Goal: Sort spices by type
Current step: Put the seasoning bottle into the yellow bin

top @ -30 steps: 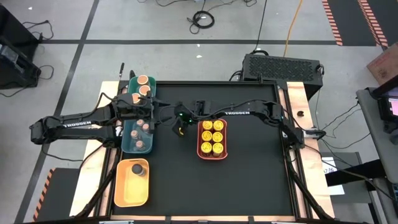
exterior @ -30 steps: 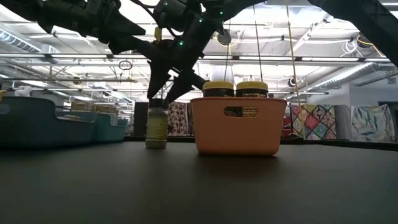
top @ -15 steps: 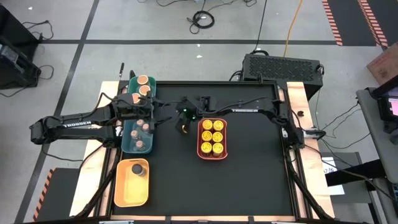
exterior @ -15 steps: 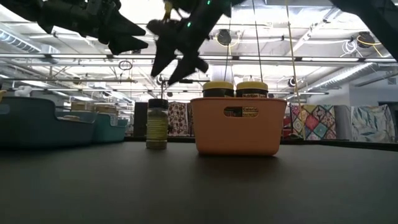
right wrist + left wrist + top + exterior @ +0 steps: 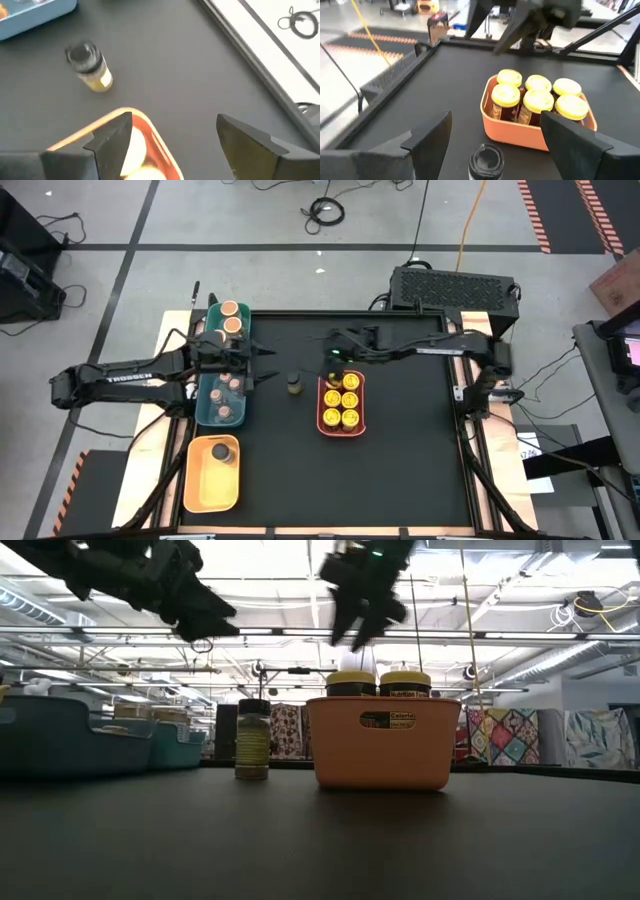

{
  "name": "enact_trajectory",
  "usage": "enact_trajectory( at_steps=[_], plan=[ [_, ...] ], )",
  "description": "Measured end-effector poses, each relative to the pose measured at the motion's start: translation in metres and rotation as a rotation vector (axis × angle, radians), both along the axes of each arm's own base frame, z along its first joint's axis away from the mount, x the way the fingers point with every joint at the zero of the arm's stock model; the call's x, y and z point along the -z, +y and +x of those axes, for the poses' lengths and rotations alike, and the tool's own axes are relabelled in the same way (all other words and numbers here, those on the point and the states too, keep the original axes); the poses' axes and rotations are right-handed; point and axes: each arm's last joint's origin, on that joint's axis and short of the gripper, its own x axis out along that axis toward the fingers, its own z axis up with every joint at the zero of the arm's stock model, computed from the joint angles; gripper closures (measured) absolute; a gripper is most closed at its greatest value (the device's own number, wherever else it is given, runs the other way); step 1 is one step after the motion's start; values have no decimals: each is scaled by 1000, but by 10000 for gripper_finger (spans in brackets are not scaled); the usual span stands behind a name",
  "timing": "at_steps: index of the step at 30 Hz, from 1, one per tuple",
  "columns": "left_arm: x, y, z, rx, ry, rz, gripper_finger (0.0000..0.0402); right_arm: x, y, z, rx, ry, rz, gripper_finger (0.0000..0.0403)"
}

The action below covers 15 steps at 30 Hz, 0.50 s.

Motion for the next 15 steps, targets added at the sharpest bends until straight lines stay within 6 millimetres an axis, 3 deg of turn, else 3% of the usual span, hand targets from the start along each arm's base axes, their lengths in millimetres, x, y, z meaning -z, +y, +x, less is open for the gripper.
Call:
enact_trajectory(
  at_steps=[5, 10, 15],
  plan=[
    [16, 5, 16, -16, 64, -55, 96, 18, 7, -57, 50, -96, 31, 119],
    [31, 10, 28, -52, 123, -63, 96, 30, 14, -114, 69, -312, 28, 119],
    [42, 12, 35, -60, 172, -82, 96, 51, 20, -153, 8, -494, 68, 119]
  ],
)
